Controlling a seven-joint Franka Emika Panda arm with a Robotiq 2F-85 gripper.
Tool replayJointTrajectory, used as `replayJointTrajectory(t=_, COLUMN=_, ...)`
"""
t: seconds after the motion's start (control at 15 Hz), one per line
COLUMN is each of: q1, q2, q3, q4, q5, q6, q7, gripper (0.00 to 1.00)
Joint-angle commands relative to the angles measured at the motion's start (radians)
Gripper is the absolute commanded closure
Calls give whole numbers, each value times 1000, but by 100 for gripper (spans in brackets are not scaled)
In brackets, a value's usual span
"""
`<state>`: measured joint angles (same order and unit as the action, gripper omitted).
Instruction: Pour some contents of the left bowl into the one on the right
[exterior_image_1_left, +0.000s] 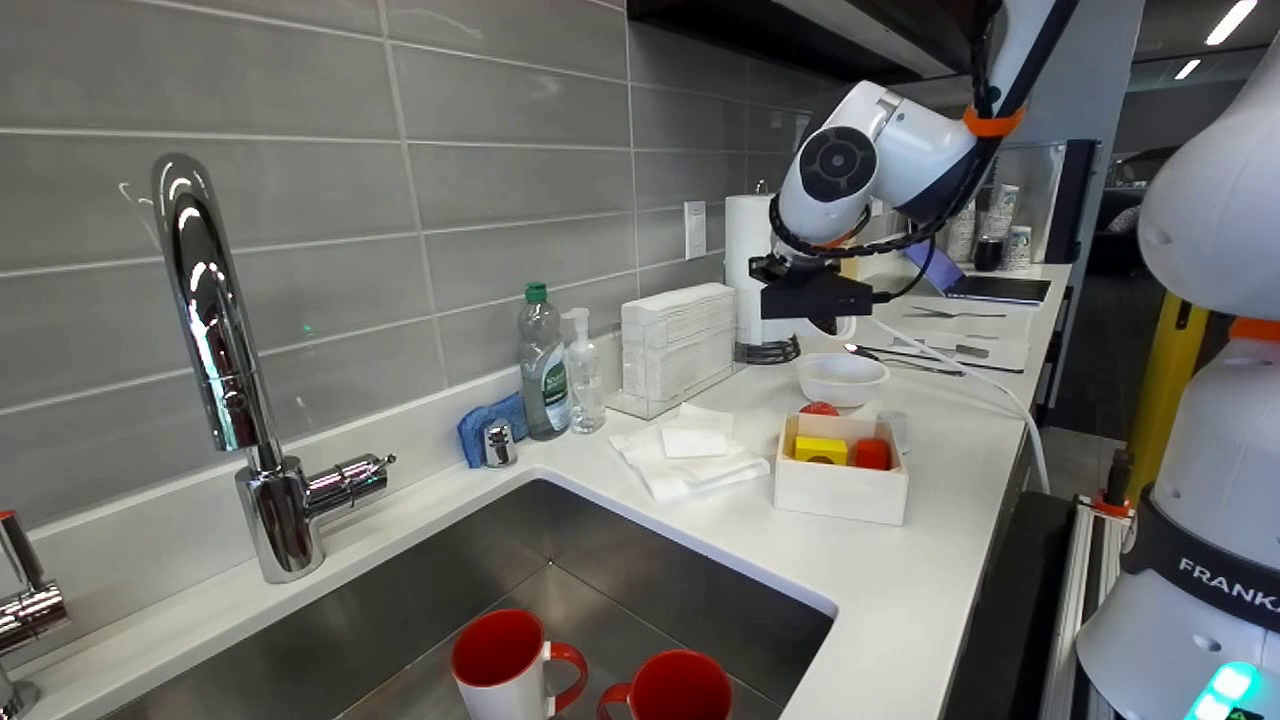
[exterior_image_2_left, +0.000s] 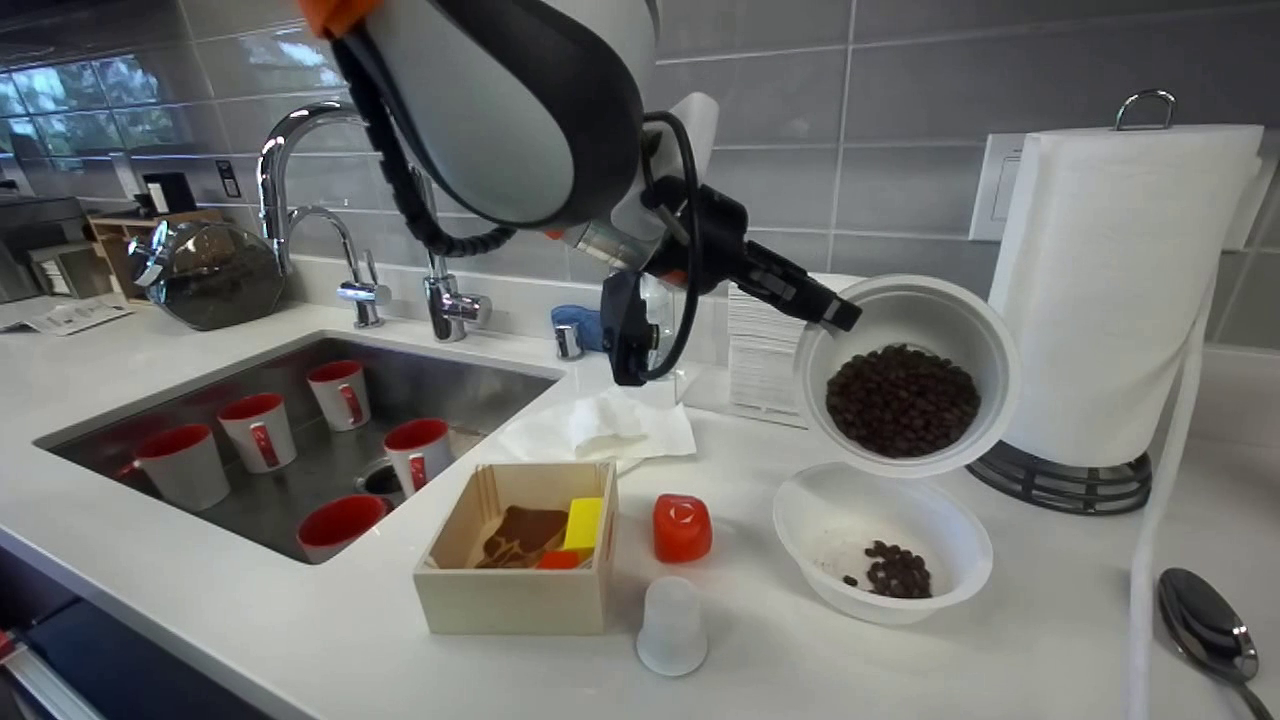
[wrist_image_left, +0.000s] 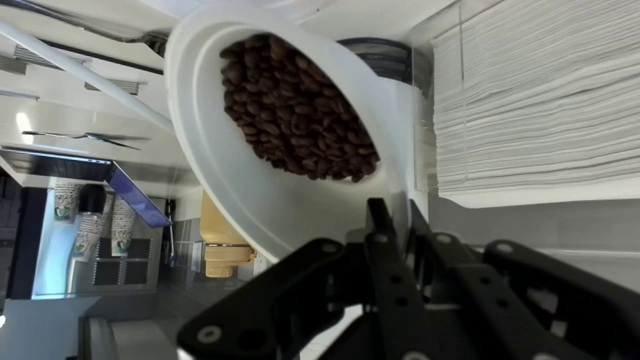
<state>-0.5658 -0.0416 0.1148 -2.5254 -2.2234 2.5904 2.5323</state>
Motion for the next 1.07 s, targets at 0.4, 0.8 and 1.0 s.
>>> replayJointTrajectory(t=0.4, q1=304, q2=-15, q3=-237, q4=-44, q5=-106, q6=-187, q7=215, gripper=100)
replayJointTrajectory(t=0.8, q1=337, q2=-99, q3=-281, q4=-114, q5=-110, q6=-252, q7=238, gripper=100)
replayJointTrajectory(t=1.0, q1=354, q2=-154, q3=-295, q4=-144, q5=-108, q6=-270, q7=238, gripper=100)
